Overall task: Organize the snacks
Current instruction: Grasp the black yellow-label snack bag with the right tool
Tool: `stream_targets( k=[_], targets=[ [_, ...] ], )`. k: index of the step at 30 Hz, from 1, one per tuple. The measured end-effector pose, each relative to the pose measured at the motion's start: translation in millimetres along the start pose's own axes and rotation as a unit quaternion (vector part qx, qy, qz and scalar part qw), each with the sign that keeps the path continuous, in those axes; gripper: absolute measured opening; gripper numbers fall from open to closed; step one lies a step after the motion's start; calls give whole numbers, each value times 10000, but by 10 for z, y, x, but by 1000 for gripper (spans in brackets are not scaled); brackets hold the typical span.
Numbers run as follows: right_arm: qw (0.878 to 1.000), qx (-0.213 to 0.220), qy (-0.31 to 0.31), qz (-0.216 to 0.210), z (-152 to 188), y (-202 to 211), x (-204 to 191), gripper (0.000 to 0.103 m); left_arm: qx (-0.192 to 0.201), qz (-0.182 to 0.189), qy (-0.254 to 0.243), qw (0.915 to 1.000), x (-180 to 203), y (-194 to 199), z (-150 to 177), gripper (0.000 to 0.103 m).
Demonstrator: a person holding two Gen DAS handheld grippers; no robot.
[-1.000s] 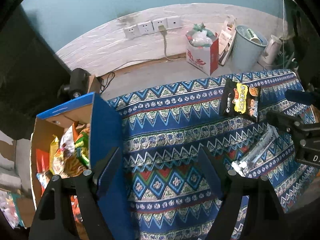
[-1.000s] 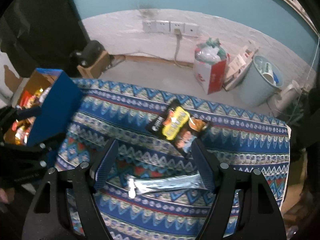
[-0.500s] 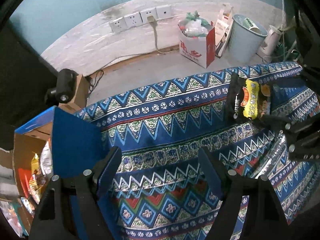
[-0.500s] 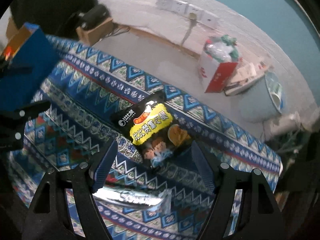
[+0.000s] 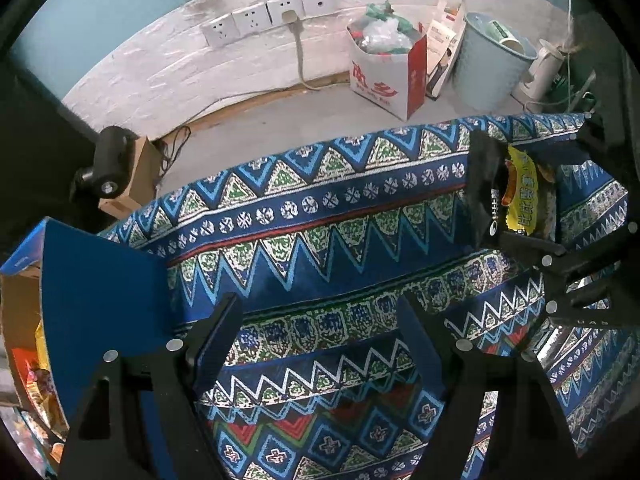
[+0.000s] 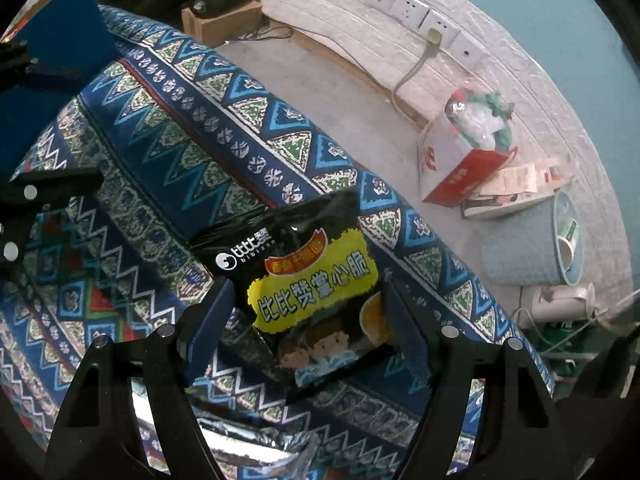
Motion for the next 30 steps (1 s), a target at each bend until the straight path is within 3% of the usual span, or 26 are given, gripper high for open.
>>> stream_targets(
  k=[5, 10, 20, 30],
  targets=[
    [9997, -111, 205, -18, 35, -42, -54, 75, -112, 26, 1, 9999, 33, -22, 50, 80],
    [9991, -359, 221, -3, 228, -28, -44, 65, -233, 40, -40, 9997, 65, -1, 198, 80],
    [9941, -1001, -415, -105, 866, 72, -89, 62, -293, 23, 22, 9996, 92, 160, 363, 80],
    [9843, -1206, -1269, -221, 1321, 237, -382, 62, -346, -44, -117, 9993, 202, 372, 654, 80]
  ],
)
Point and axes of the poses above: each gripper's, at about its wrist camera, not at the fingertips, and y roughly against the way its jaws point, x to its right, z to its underside, the point moved 7 cm from there along -y, roughly the way its jaws point
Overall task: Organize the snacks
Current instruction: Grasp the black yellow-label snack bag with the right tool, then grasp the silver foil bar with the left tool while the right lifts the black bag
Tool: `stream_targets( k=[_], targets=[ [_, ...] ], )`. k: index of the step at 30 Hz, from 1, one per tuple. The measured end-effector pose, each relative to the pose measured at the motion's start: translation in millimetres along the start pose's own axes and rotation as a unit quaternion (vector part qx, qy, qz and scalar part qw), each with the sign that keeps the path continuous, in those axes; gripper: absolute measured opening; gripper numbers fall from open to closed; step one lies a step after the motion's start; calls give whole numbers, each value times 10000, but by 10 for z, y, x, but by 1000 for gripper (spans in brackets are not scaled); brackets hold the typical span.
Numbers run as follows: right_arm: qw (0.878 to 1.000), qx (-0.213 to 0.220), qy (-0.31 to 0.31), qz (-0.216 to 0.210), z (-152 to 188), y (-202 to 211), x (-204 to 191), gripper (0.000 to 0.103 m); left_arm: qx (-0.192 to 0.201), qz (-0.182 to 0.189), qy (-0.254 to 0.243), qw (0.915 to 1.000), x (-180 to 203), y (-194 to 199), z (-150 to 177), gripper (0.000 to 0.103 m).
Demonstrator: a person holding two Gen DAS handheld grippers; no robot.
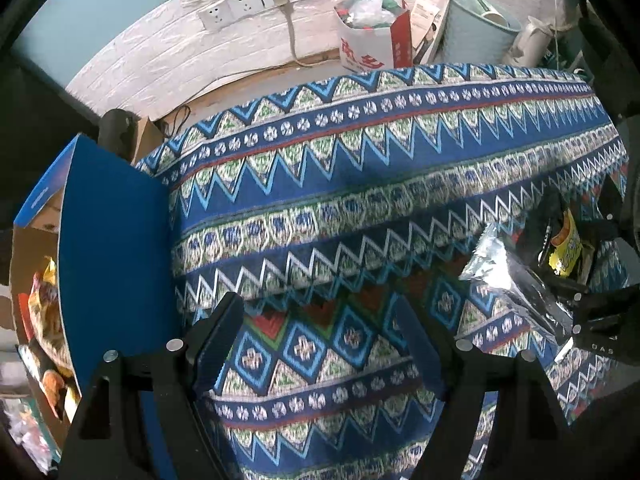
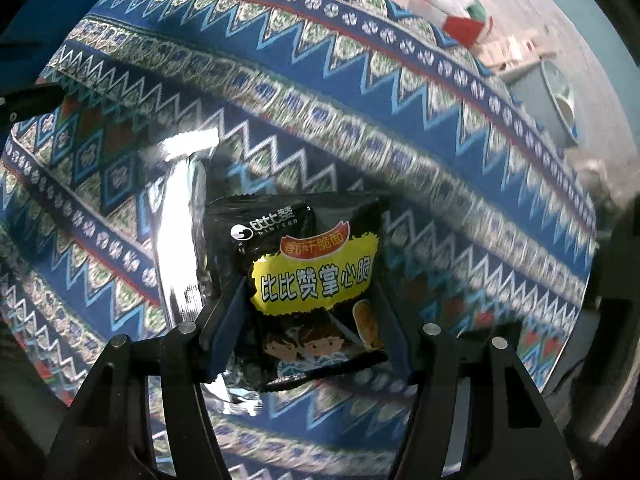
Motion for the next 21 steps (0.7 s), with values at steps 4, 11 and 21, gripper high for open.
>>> stream_targets(
  k=[4, 11, 21],
  targets=[
    [9998, -40, -196, -99, 132, 34, -173, 62, -106, 144, 123, 9998, -18, 30, 172, 80],
    [9972, -120, -662, -338, 327, 84, -497, 63, -418, 346, 214, 9983, 59, -20, 504, 80],
    [9935, -6, -1067, -386, 295, 93, -296, 62, -858, 1315, 1078, 9817, 399, -151, 752, 80]
  ],
)
Point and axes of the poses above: each gripper's, at about its wrist camera, not at the fingertips, and y roughly against the way its jaws point, x to its right, z to its underside, the point moved 7 cm from there along -y, roughly the way its jaws point
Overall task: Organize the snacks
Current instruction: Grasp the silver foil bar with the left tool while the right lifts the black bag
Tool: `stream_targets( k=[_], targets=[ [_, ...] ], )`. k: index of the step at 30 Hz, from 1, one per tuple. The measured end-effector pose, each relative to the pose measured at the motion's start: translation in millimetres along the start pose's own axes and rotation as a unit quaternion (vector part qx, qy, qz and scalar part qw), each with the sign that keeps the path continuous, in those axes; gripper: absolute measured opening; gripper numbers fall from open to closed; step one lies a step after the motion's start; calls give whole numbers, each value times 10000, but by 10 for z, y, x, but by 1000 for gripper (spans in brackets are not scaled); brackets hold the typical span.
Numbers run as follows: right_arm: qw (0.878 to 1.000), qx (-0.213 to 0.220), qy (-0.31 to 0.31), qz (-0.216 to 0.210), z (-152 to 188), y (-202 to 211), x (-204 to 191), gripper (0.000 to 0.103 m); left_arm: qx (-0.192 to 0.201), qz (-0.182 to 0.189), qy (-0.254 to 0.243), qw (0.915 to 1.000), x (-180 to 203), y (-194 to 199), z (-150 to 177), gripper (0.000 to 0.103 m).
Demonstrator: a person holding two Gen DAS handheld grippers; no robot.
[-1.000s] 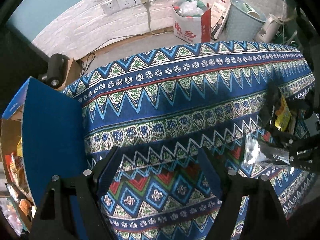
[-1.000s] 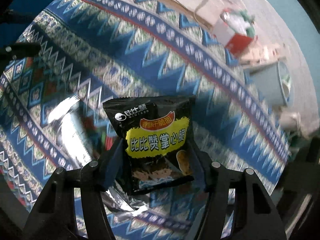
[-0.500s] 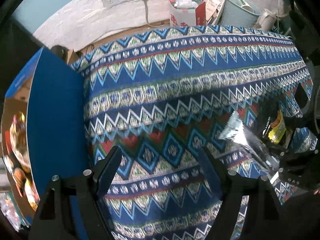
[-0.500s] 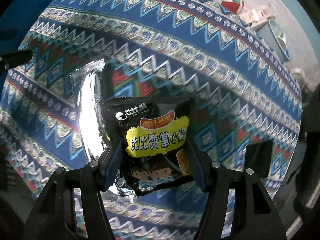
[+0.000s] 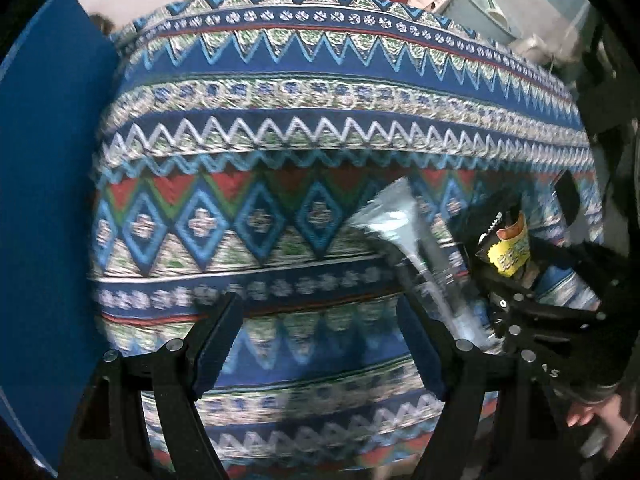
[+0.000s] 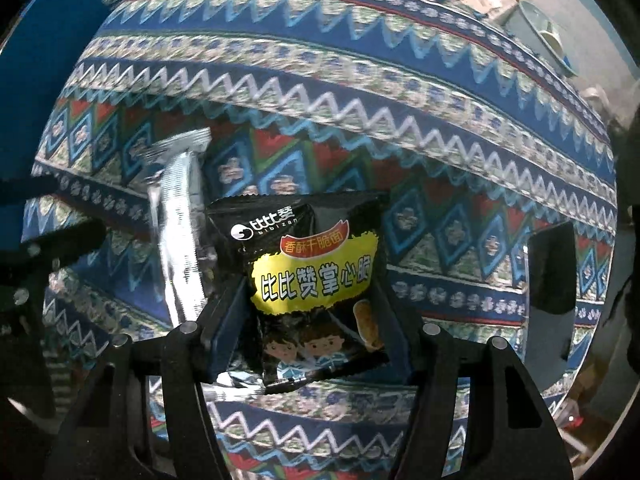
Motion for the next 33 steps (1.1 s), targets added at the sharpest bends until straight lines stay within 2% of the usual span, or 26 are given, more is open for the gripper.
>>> stream_targets(
  k=[6, 10, 14, 16, 20, 21, 22, 23, 25, 27, 33],
  targets=[
    [9994, 129, -304, 102, 10, 9, 396, 62, -48, 315, 438, 9985, 213, -124, -26, 81],
    [9989, 329, -340, -74, 26, 18, 540, 65, -125, 449, 567, 9973, 417, -226, -150, 81],
    [9989, 385, -239, -97, 28, -5, 584, 74, -270, 398, 526, 9975, 599, -388, -260, 81],
    [9991, 345, -218, -93, 26, -92, 609, 74, -217, 349, 457, 9981, 676, -427, -268, 87],
    [9990, 393, -198, -65, 20, -126, 646, 75, -135, 117, 151, 9997, 838, -502, -291, 86],
    [9990, 398, -205, -73, 20, -146, 661, 75, -75, 4, 55, 10000, 880, -514, -303, 79],
    [9989, 403, -212, -60, 31, -154, 652, 74, 4, -119, -27, 9999, 911, -516, -306, 65],
    [9989, 423, -211, -36, 34, -137, 648, 70, 64, -182, -109, 9998, 954, -515, -311, 59],
    [9985, 491, -218, -39, -21, -86, 682, 65, 67, -47, -162, 9998, 981, -497, -282, 40],
    [9982, 535, -247, -71, -56, -38, 697, 62, 22, 151, -103, 9998, 971, -493, -260, 32],
    [9971, 732, -198, -11, -226, 243, 596, 62, 204, 134, -190, 9995, 686, -285, -183, 32]
  ],
)
Point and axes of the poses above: each gripper's, at about its wrist camera, not at the fingertips, and y roughly against the way its jaws point, x to its right, z to its underside, the point moved 7 cm from there along -y, roughly the way its jaws point
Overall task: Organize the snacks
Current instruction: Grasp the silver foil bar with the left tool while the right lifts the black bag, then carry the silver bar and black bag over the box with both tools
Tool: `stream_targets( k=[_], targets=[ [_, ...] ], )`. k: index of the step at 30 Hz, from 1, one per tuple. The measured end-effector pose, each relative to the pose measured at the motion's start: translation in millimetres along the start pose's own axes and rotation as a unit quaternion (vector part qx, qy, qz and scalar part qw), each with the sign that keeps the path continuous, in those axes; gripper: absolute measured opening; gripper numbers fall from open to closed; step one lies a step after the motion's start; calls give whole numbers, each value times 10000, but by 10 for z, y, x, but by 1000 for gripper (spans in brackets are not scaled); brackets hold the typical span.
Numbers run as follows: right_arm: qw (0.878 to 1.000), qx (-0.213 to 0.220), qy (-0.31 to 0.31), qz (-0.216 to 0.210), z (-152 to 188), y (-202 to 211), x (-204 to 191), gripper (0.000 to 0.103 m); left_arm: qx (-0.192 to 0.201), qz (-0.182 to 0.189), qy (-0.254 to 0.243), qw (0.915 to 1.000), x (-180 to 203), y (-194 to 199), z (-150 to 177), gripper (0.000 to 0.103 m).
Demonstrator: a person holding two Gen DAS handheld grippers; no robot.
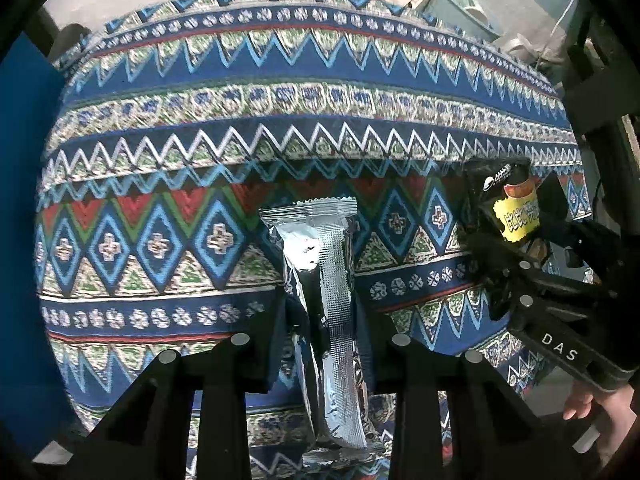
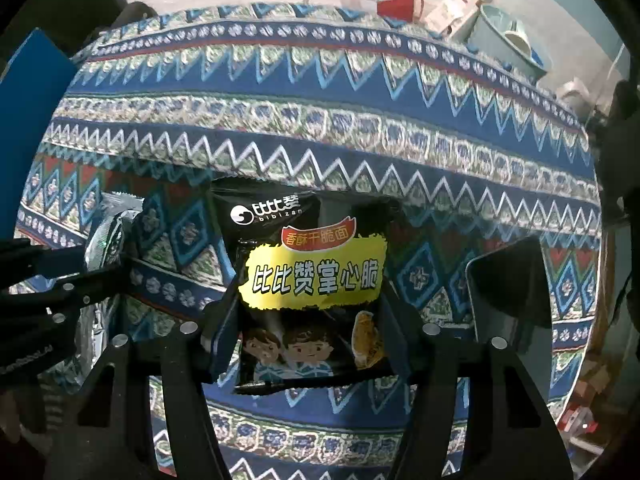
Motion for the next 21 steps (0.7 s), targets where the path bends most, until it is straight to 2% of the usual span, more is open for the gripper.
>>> stream_targets(
  k=[5, 12, 21],
  targets=[
    [9996, 249, 118, 103, -210, 288, -160, 62, 399, -187, -226, 9988, -112, 290, -6, 32],
    [9980, 581, 181, 157, -413, 605, -322, 62, 822, -375, -303, 9954, -354, 702, -91, 32],
    [9946, 1008, 233, -7, -630, 948, -523, 62, 1542, -696, -356, 9849, -647, 1253, -234, 32]
  ],
)
Point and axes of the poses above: each gripper's, at about its wrist camera, not at the fingertips, and y roughly against the way its jaws point, x to its right, z to its underside, the point moved 7 cm from there along -y, roughly the way its jaws point
